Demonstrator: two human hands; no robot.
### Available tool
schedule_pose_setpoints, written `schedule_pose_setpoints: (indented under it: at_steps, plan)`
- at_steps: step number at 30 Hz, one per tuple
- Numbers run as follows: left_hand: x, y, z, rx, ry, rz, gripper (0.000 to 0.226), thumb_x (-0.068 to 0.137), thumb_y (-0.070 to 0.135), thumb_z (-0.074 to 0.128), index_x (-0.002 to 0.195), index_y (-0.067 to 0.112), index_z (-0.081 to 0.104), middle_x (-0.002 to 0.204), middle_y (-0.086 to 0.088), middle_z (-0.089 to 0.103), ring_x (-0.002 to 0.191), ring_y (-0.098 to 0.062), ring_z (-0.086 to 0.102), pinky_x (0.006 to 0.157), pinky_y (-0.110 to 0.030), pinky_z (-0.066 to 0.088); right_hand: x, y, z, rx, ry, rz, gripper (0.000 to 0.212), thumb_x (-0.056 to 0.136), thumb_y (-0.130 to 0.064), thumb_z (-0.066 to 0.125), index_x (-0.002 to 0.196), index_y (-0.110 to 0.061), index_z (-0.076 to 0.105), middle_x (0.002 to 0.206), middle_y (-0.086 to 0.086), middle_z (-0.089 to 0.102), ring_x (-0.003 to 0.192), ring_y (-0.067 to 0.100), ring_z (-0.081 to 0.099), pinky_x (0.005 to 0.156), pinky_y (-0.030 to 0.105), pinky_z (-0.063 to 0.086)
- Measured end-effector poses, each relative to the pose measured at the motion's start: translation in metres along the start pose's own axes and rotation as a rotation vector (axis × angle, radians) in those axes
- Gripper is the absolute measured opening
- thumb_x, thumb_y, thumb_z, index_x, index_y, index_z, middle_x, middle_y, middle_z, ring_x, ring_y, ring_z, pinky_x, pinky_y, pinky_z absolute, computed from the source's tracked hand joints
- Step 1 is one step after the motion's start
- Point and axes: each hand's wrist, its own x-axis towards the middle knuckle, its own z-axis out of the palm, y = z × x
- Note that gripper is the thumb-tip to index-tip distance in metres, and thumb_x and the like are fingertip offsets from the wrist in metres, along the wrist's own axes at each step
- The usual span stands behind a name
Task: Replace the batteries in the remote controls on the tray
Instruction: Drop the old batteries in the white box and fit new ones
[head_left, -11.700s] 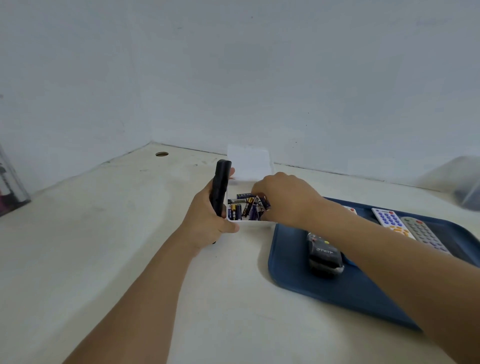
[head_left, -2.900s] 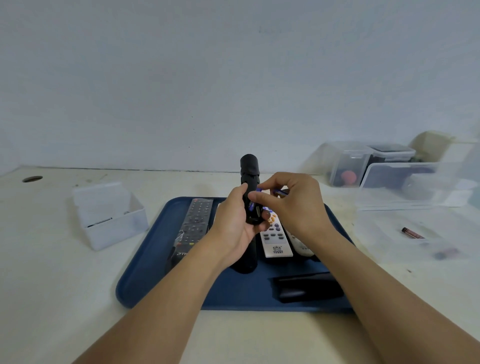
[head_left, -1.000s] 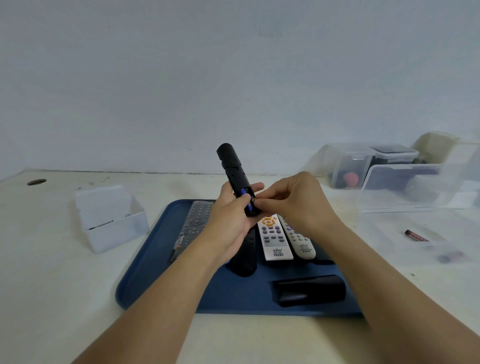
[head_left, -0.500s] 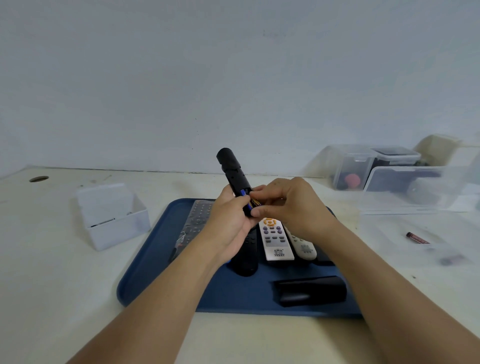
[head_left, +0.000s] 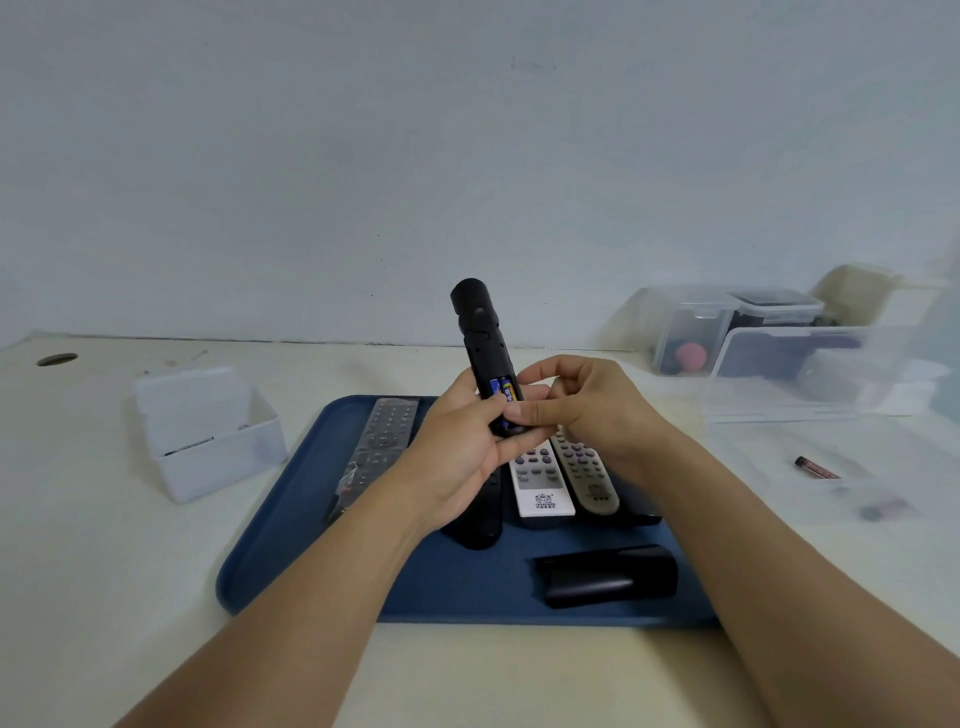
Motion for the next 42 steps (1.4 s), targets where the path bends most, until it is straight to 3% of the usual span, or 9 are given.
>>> schedule_pose_setpoints:
  at_steps: [3, 6, 16, 21, 25, 27, 31, 38, 42]
  plan:
    - [-0.001, 0.001, 0.001, 0.006, -0.021, -0.021, 0.030, 0.108, 0.000, 0.036, 0.130, 0.005, 0.055, 0.120, -0.020, 0.072, 0.112, -0.030, 0.071, 0.089, -0.042, 0.061, -0.007, -0.009, -0.002, -0.027, -0.048, 0.004, 0.028, 0.077, 0.003, 0.080, 0.103, 0.005, 0.067, 0.036, -0.013, 0.048, 0.038, -0.002, 0.051, 0.041, 0.006, 0.035]
    - [-0.002, 0.003, 0.001, -0.001, -0.022, -0.028, 0.027, 0.106, -0.002, 0.038, 0.124, 0.003, 0.058, 0.125, -0.017, 0.071, 0.115, -0.032, 0.069, 0.087, -0.041, 0.061, -0.005, -0.010, -0.003, -0.057, -0.030, 0.012, 0.026, 0.078, -0.002, 0.081, 0.100, 0.007, 0.070, 0.036, -0.014, 0.043, 0.033, -0.001, 0.042, 0.041, 0.007, 0.033]
    - [-0.012, 0.001, 0.011, 0.108, -0.106, -0.082, 0.019, 0.104, -0.002, 0.044, 0.121, -0.001, 0.054, 0.103, -0.018, 0.075, 0.089, -0.030, 0.076, 0.070, -0.029, 0.062, -0.046, -0.037, -0.037, -0.404, -0.011, -0.033, 0.022, 0.082, -0.022, 0.082, 0.077, -0.002, 0.073, 0.054, -0.005, 0.060, 0.047, 0.001, 0.046, 0.051, 0.012, 0.037]
    - [-0.013, -0.003, 0.013, 0.194, -0.116, -0.063, 0.024, 0.106, -0.002, 0.043, 0.128, -0.001, 0.050, 0.103, -0.019, 0.076, 0.094, -0.032, 0.076, 0.074, -0.030, 0.061, -0.093, -0.045, -0.046, -0.711, -0.294, -0.009, 0.016, 0.073, -0.009, 0.087, 0.085, -0.006, 0.078, 0.044, -0.025, 0.054, 0.044, -0.006, 0.052, 0.048, 0.003, 0.035]
    - [-0.013, -0.004, 0.014, 0.180, -0.110, -0.064, 0.025, 0.106, -0.002, 0.041, 0.130, -0.001, 0.048, 0.105, -0.023, 0.075, 0.095, -0.034, 0.075, 0.076, -0.031, 0.062, -0.099, -0.040, -0.042, -0.949, -0.361, 0.015, 0.025, 0.070, -0.019, 0.090, 0.093, -0.020, 0.080, 0.069, -0.028, 0.067, 0.067, -0.013, 0.058, 0.061, 0.002, 0.039]
    - [-0.014, -0.005, 0.014, 0.179, -0.113, -0.065, 0.025, 0.106, -0.003, 0.041, 0.129, -0.001, 0.049, 0.104, -0.021, 0.076, 0.094, -0.034, 0.076, 0.075, -0.030, 0.062, -0.096, -0.033, -0.039, -1.035, -0.389, 0.007, 0.031, 0.068, -0.025, 0.090, 0.098, -0.024, 0.080, 0.090, -0.018, 0.073, 0.080, -0.004, 0.062, 0.069, 0.006, 0.046]
    - [-0.011, -0.007, 0.011, 0.137, -0.105, -0.072, 0.025, 0.106, -0.002, 0.042, 0.130, 0.000, 0.048, 0.111, -0.026, 0.073, 0.097, -0.037, 0.074, 0.075, -0.031, 0.061, -0.091, -0.033, -0.031, -1.161, -0.430, -0.029, 0.033, 0.066, -0.030, 0.090, 0.096, -0.025, 0.076, 0.090, -0.011, 0.072, 0.081, 0.003, 0.059, 0.076, 0.030, 0.055]
    - [-0.006, -0.005, 0.006, 0.019, -0.042, -0.053, 0.025, 0.104, -0.003, 0.045, 0.127, 0.001, 0.052, 0.115, -0.023, 0.071, 0.098, -0.039, 0.074, 0.079, -0.040, 0.063, -0.090, -0.027, -0.034, -1.047, -0.487, -0.057, 0.032, 0.069, -0.027, 0.088, 0.097, -0.022, 0.073, 0.082, -0.014, 0.065, 0.070, -0.001, 0.055, 0.060, 0.012, 0.042]
    - [-0.005, -0.005, 0.004, -0.008, -0.021, -0.036, 0.028, 0.104, -0.004, 0.045, 0.131, 0.002, 0.050, 0.110, -0.020, 0.071, 0.096, -0.038, 0.074, 0.078, -0.040, 0.063, -0.087, -0.021, -0.044, -0.878, -0.479, -0.065, 0.028, 0.075, -0.021, 0.086, 0.071, -0.005, 0.063, 0.059, 0.005, 0.050, 0.053, 0.008, 0.040, 0.054, 0.022, 0.032]
